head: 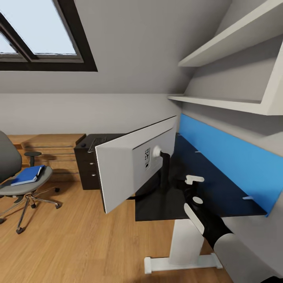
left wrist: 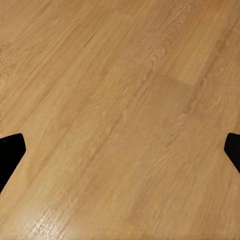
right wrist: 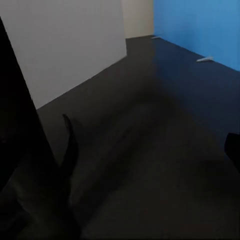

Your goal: In the bedroom, organize the workspace by keeping the computer under the desk, ensuring the monitor is on the desk, placing the keyboard on the desk next to the monitor, placing the mouse on the desk next to the keyboard, moving the folder from the swivel chair onto the desk next to the mouse, stacking the notebook on top of the folder with the pen on top of the notebook, and positioning the swivel chair next to the desk.

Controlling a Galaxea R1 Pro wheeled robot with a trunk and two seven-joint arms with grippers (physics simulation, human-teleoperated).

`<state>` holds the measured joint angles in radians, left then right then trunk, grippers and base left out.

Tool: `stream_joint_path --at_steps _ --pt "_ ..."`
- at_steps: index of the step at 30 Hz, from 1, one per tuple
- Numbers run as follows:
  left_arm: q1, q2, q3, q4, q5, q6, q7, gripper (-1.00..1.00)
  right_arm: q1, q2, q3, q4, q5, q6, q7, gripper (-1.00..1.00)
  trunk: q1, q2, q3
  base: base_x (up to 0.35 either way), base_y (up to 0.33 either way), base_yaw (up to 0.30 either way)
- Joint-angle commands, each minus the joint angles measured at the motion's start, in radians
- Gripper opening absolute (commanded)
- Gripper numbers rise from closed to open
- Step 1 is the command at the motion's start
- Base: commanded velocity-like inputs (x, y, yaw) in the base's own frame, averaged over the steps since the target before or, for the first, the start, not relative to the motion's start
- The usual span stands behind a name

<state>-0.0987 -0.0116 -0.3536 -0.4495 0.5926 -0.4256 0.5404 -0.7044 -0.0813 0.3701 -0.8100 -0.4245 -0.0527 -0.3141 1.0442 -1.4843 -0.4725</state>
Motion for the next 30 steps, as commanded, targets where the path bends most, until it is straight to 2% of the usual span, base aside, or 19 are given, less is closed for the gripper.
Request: stream_joint_path --at_steps 1,14,30 --pt "-0.001 0.001 -0.009 0.000 0.009 -0.005 0.006 1.00 -0.001 -0.001 0.008 0.001 -0.011 -0.006 -0.008 1.00 0.000 -0.001 -0.001 0.000 0.185 0.000" --pt "-0.001 0.000 -0.012 0.000 0.006 -0.008 0.005 1.00 0.000 0.009 0.012 0.003 -0.010 -0.007 -0.006 1.00 0.000 -0.001 -0.001 0.029 0.144 0.000" --pt "-0.001 0.001 -0.018 0.000 0.006 -0.010 0.004 1.00 0.000 0.009 0.010 0.009 0.011 -0.007 -0.006 1.00 0.000 -0.001 -0.001 0.100 0.023 0.000"
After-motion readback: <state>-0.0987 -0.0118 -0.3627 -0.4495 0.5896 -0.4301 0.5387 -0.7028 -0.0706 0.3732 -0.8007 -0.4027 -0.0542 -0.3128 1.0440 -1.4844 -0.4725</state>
